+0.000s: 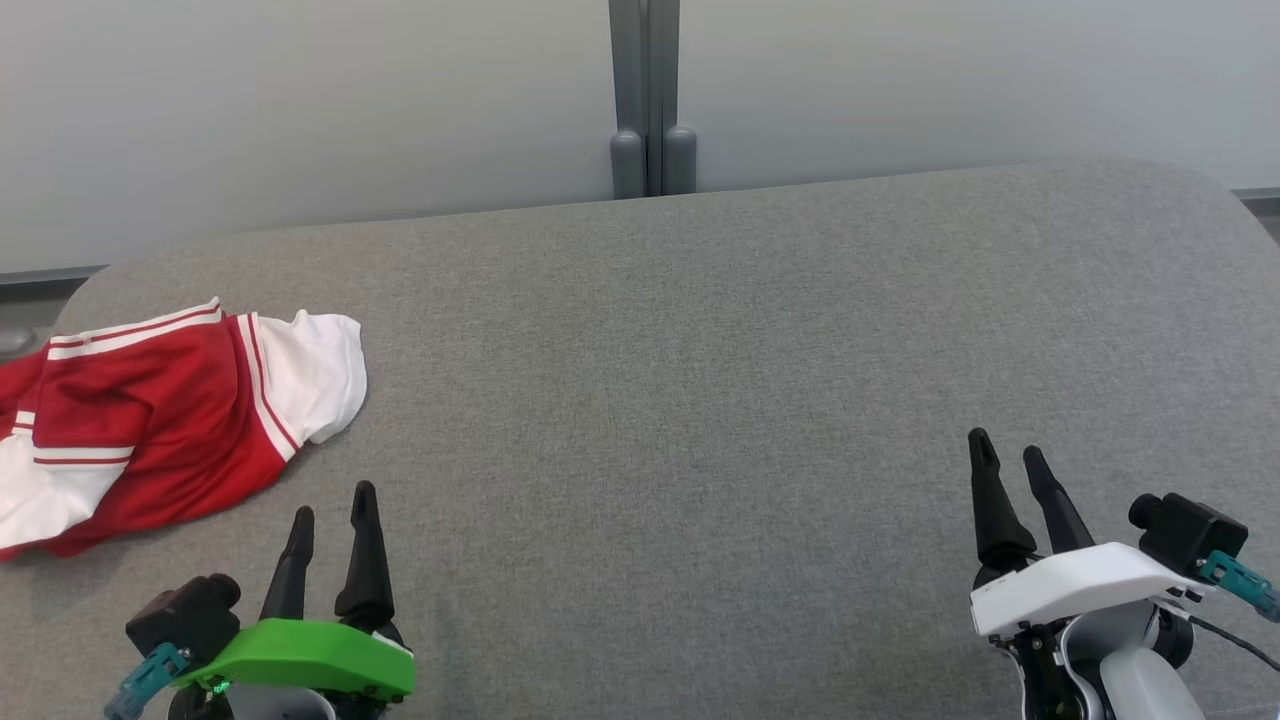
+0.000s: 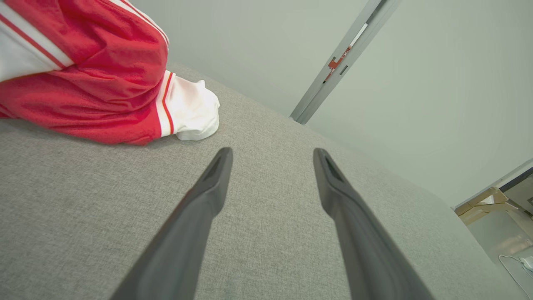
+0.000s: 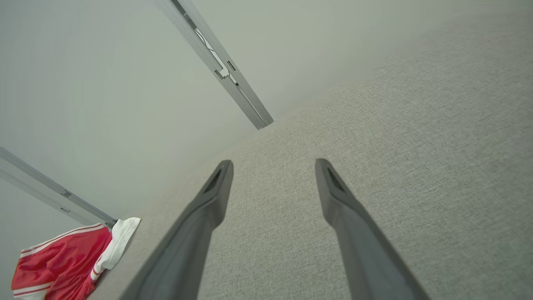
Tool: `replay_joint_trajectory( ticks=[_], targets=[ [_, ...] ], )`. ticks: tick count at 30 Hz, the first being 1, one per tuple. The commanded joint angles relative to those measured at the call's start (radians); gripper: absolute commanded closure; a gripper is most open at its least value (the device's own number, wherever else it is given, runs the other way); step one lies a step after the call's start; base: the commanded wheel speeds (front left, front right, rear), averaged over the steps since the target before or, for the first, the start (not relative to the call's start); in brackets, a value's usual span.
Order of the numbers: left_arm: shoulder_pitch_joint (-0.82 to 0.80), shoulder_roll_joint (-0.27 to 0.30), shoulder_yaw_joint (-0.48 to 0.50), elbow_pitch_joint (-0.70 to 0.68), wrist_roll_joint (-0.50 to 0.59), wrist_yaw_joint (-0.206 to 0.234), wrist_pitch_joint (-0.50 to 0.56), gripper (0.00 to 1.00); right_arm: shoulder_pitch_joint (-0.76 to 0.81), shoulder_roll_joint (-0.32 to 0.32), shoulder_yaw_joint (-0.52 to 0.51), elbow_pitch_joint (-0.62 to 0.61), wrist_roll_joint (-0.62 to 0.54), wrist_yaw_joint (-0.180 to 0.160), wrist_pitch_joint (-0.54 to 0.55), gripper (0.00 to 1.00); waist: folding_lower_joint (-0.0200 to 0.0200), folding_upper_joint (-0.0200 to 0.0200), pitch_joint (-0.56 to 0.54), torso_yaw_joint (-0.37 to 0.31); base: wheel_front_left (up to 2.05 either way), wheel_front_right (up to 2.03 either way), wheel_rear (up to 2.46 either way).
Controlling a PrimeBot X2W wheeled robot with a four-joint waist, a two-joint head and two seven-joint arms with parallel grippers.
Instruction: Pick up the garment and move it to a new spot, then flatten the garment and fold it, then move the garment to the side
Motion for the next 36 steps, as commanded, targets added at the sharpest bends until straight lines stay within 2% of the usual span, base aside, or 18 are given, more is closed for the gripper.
replay_joint_trajectory(
  ticks=[1,36],
  targets=[
    [-0.006,0.010,-0.005,-0.008,0.036,0.003,-0.011,0.00,-0.010,-0.006,0.003,-0.014,-0.032,0.000,-0.012,0.00,0.0000,0.0000,0.000,0.000,0.00,0.00,0.00],
    [-0.005,0.023,-0.053,-0.002,0.320,0.025,-0.092,0.00,0.006,-0.008,0.022,-0.018,-0.361,0.001,-0.093,0.00,0.0000,0.0000,-0.006,0.006,0.00,0.00,0.00]
  ],
)
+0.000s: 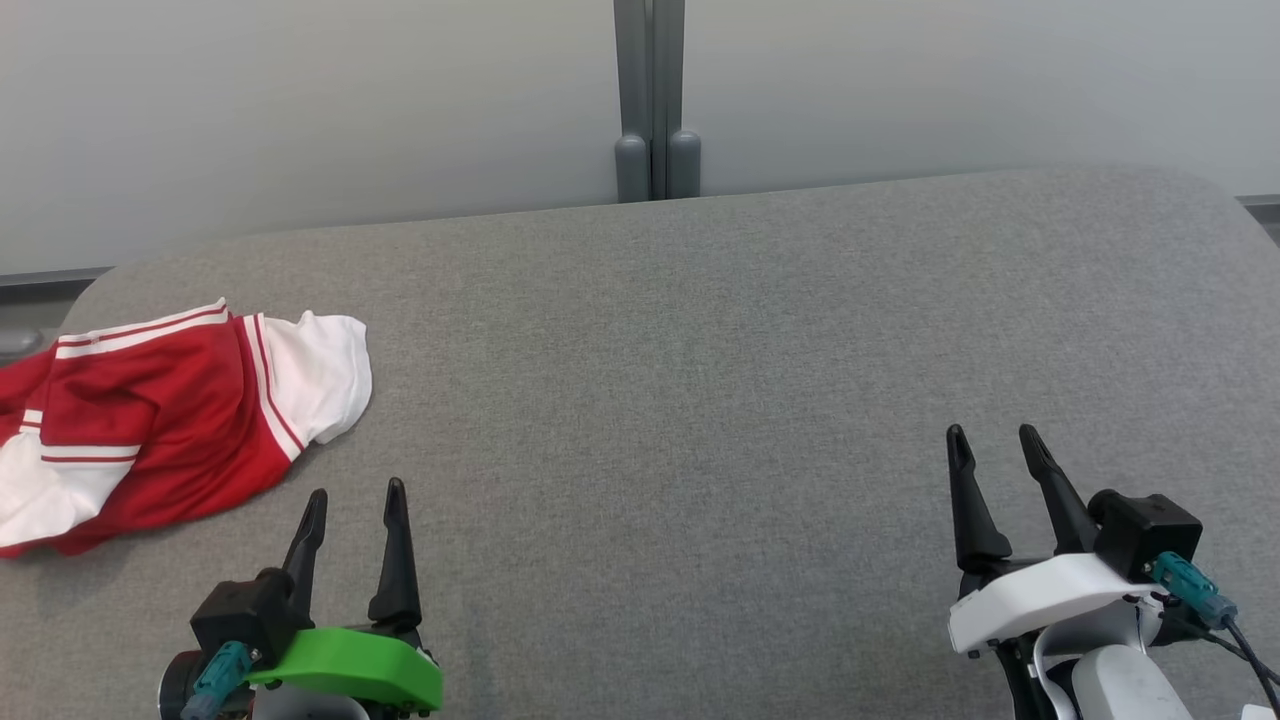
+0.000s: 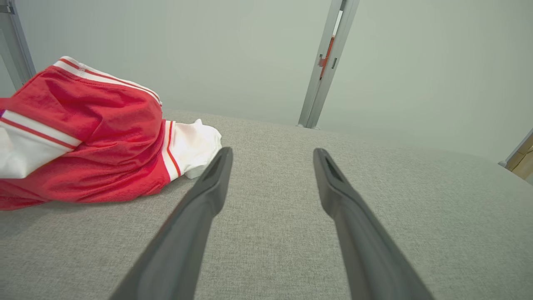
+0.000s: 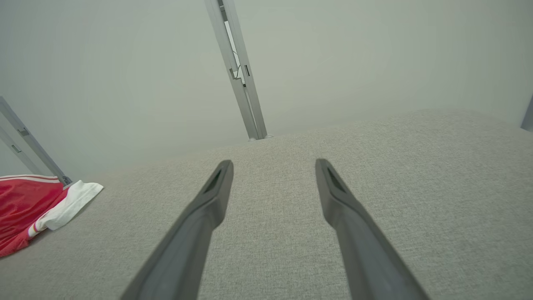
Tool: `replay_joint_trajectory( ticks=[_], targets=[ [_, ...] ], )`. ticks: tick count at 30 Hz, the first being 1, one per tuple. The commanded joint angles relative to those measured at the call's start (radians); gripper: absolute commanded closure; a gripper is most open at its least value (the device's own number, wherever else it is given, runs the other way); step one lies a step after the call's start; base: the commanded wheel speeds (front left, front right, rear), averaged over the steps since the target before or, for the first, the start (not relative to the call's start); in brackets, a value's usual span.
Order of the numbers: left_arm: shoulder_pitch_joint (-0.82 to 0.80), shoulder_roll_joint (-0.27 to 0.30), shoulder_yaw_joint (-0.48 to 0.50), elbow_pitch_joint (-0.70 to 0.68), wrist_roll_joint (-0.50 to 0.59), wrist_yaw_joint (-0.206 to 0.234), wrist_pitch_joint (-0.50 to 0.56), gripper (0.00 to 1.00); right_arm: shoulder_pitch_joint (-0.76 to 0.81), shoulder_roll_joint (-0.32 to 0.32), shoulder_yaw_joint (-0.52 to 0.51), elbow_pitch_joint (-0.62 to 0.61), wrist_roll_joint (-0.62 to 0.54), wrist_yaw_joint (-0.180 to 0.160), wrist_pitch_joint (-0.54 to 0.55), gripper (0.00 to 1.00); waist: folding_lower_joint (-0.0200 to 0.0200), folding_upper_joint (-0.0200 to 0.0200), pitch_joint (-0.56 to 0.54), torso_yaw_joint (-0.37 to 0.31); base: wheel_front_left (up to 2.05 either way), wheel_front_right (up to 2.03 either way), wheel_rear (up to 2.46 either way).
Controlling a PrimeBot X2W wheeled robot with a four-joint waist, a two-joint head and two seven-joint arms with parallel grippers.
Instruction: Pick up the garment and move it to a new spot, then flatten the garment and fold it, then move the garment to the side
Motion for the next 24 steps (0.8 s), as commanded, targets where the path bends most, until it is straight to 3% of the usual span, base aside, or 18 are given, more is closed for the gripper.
replay_joint_trajectory(
  ticks=[1,24],
  targets=[
    [-0.002,0.010,-0.002,-0.007,0.024,0.006,-0.011,0.00,0.006,-0.005,0.004,-0.008,-0.027,0.000,-0.011,0.00,0.0000,0.0000,0.000,0.002,0.00,0.00,0.00],
    [0.023,0.000,-0.012,-0.011,0.135,0.028,-0.052,0.00,0.007,-0.006,0.022,-0.009,-0.174,0.000,-0.053,0.00,0.0000,0.0000,0.004,0.007,0.00,0.00,0.00]
  ],
)
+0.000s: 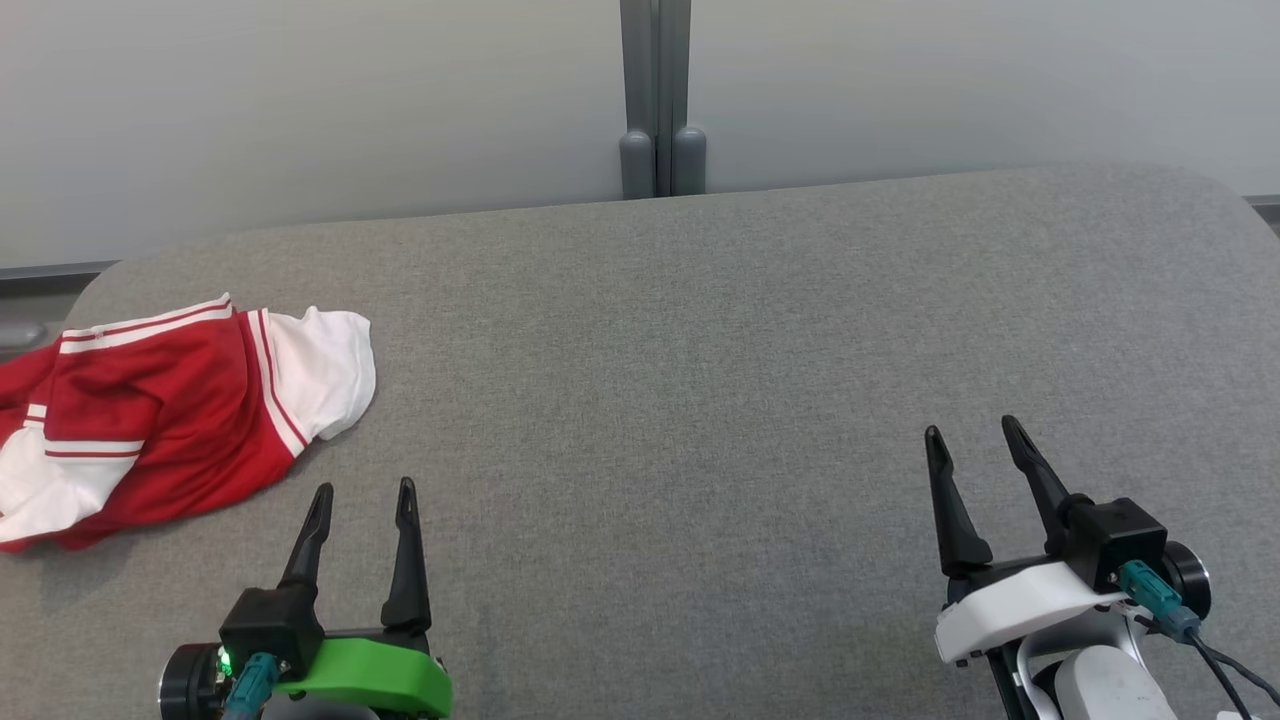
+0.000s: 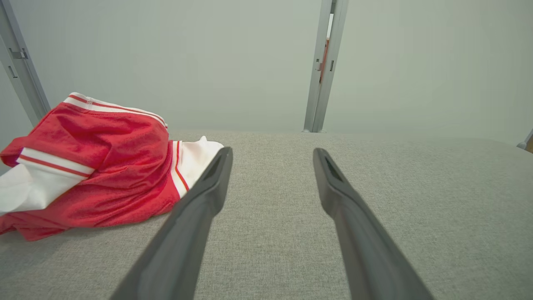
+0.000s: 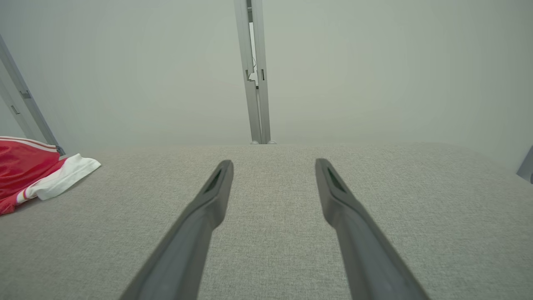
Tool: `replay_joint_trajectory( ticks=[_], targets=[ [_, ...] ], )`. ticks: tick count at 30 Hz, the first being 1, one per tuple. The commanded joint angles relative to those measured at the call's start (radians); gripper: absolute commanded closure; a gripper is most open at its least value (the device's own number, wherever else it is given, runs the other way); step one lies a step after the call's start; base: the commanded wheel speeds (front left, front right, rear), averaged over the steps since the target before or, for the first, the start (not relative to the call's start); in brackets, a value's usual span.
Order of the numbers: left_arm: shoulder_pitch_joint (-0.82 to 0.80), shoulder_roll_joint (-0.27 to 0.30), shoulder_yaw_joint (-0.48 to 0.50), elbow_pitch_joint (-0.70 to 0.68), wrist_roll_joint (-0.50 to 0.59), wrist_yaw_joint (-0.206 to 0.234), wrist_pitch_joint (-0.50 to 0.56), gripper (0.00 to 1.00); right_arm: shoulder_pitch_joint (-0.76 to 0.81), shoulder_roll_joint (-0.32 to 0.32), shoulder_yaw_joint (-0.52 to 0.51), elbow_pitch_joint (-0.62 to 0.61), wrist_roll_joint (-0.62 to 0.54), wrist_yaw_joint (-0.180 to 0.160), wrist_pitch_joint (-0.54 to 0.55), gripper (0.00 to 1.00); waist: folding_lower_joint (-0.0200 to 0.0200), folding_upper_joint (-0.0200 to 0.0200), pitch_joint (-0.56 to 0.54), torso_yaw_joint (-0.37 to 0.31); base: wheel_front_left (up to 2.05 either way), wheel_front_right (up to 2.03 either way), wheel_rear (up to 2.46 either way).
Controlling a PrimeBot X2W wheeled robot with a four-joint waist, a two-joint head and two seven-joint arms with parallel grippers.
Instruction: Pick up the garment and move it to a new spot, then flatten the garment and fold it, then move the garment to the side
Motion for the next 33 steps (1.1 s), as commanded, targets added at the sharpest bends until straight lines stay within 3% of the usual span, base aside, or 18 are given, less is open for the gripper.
replay_joint_trajectory(
  ticks=[1,12,18,24,33],
  targets=[
    [0.017,0.000,0.004,-0.002,0.006,0.002,-0.010,0.00,0.007,-0.004,0.001,-0.001,-0.012,0.000,-0.010,0.00,0.0000,0.0000,-0.001,0.000,0.00,0.00,0.00],
    [0.022,-0.005,-0.002,-0.003,-0.008,0.005,-0.007,0.00,0.014,-0.004,0.005,-0.001,-0.004,0.000,-0.009,0.00,0.0000,0.0000,-0.010,0.007,0.00,0.00,0.00],
    [0.016,-0.001,-0.017,0.004,-0.002,0.006,-0.002,0.00,0.023,-0.004,0.000,0.001,-0.017,0.000,-0.008,0.00,0.0000,0.0000,-0.015,0.051,0.00,0.00,0.00],
    [0.021,0.010,-0.021,0.001,-0.003,0.010,0.004,0.00,0.034,-0.004,0.003,-0.001,-0.009,0.000,-0.008,0.00,0.0000,0.0000,-0.022,0.153,0.00,0.00,0.00],
    [0.040,0.029,-0.019,-0.023,-0.007,0.021,0.020,0.00,0.046,-0.004,0.010,-0.006,0.005,0.000,-0.008,0.00,0.0000,0.0000,-0.026,0.359,0.00,0.00,0.00]
  ],
)
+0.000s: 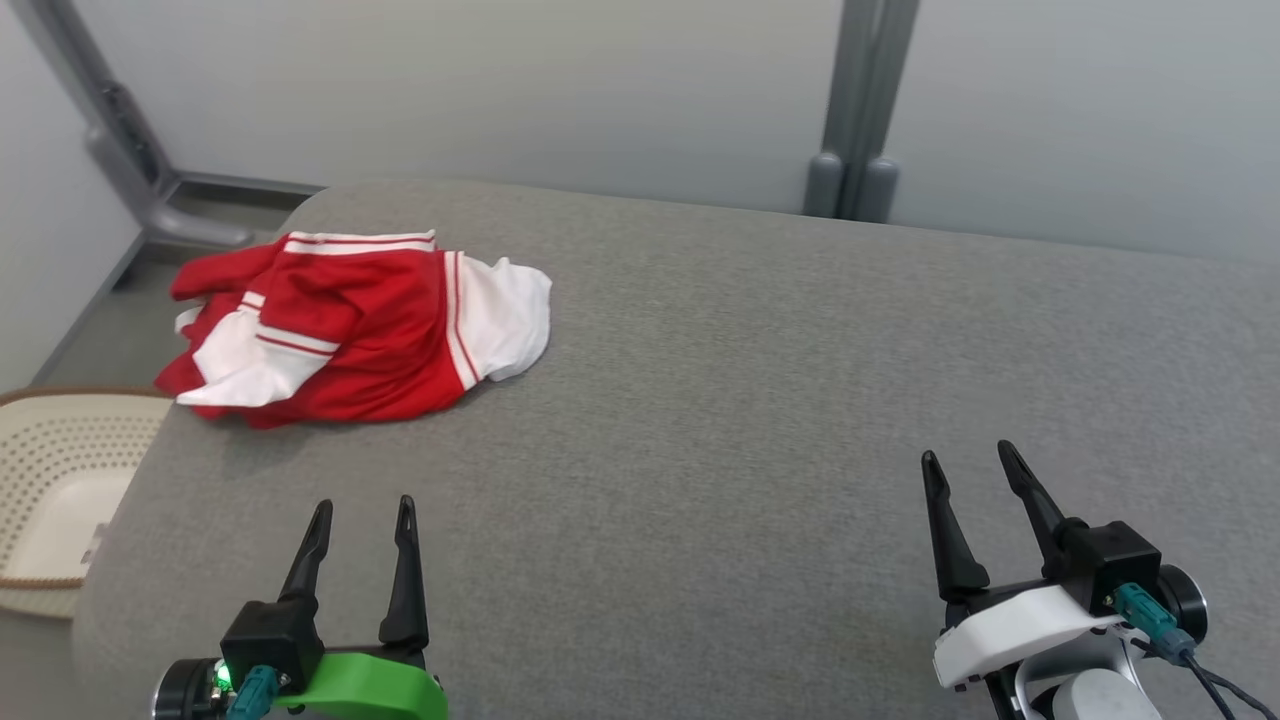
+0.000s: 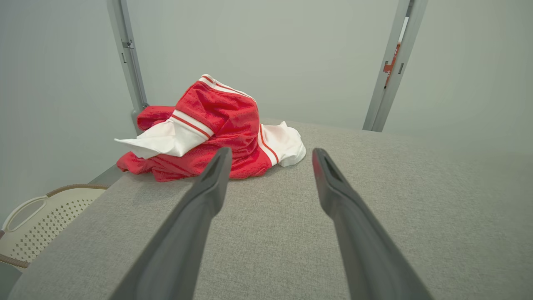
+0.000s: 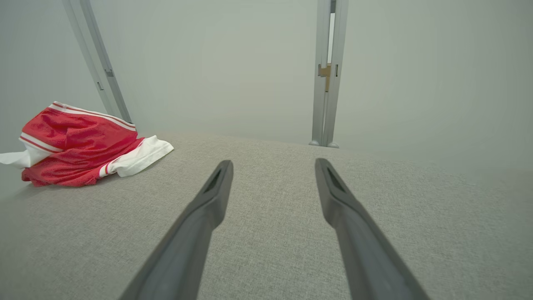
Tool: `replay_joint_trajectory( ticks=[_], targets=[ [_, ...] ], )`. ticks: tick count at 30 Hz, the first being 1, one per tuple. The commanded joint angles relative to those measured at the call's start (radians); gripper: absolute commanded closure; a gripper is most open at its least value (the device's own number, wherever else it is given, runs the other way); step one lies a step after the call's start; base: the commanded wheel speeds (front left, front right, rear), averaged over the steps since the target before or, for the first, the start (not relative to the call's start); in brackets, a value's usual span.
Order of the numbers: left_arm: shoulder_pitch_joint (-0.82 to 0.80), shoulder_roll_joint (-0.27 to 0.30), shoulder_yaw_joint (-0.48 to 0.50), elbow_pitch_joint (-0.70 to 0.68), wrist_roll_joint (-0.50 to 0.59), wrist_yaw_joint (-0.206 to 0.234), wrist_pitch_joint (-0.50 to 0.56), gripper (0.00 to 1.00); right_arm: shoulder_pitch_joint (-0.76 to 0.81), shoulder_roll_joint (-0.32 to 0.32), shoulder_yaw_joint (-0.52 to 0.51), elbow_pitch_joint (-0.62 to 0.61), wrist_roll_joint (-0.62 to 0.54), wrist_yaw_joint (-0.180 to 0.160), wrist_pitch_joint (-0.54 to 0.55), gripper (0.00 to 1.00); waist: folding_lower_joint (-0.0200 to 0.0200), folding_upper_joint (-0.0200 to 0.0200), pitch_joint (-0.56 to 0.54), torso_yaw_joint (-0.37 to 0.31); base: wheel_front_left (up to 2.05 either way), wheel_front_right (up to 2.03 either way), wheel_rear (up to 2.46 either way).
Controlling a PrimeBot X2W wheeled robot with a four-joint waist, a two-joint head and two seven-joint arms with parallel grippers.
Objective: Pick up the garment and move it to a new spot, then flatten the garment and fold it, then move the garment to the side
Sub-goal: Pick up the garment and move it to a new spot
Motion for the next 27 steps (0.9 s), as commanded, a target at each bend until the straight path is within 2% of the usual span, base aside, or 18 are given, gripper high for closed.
replay_joint_trajectory(
  ticks=[1,8,16,27],
  targets=[
    [0.014,0.010,0.004,-0.006,-0.003,0.006,0.002,0.00,0.009,-0.003,0.005,-0.003,0.005,0.000,-0.004,0.00,0.0000,0.0000,-0.003,0.129,0.00,0.00,0.00],
    [0.034,0.027,0.020,-0.033,-0.009,0.022,0.010,0.00,-0.002,-0.003,0.015,-0.003,0.017,0.000,-0.004,0.00,0.0000,0.0000,0.000,0.245,0.00,0.00,0.00],
    [0.062,0.027,0.049,-0.076,-0.027,0.054,-0.001,0.00,-0.045,-0.004,0.063,0.014,0.015,0.000,-0.004,0.00,0.0000,0.0000,0.027,0.263,0.00,0.00,0.00],
    [0.076,0.025,0.053,-0.083,-0.039,0.065,-0.008,0.00,-0.062,-0.003,0.069,0.030,0.008,0.000,-0.004,0.00,0.0000,0.0000,0.034,0.264,0.00,0.00,0.00]
  ],
)
